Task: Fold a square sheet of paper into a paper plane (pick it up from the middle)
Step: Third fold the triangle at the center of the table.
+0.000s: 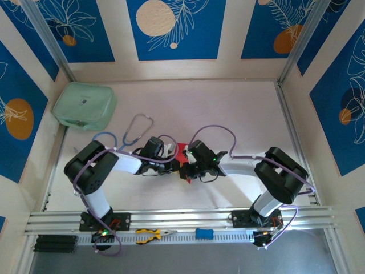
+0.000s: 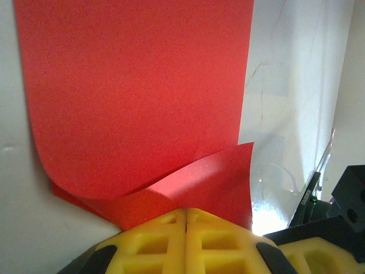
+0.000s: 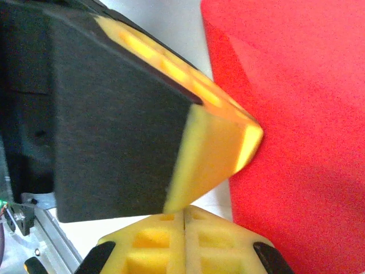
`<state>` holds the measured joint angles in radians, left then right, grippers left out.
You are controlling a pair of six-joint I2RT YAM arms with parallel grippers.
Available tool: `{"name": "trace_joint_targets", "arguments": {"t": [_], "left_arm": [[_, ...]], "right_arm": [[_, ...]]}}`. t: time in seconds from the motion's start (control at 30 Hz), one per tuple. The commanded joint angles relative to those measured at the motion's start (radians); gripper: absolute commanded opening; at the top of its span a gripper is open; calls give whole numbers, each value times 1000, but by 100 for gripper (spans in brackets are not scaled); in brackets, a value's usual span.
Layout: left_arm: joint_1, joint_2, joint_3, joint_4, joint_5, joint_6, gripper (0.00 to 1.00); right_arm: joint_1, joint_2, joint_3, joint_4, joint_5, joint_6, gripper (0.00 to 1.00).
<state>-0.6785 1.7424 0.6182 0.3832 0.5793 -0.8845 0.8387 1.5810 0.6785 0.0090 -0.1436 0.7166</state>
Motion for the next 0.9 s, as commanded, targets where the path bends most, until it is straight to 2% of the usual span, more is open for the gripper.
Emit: {"name": "trace_joint_targets", "arguments": {"t": [0.0, 0.87], "left_arm": [[-7, 39, 7, -59, -21, 26, 1], [-6, 76, 26, -108, -45, 33, 0]], "right_arm": [[5, 10, -4, -29, 14, 17, 0], [1, -55, -200, 101, -37, 90, 2]]}}
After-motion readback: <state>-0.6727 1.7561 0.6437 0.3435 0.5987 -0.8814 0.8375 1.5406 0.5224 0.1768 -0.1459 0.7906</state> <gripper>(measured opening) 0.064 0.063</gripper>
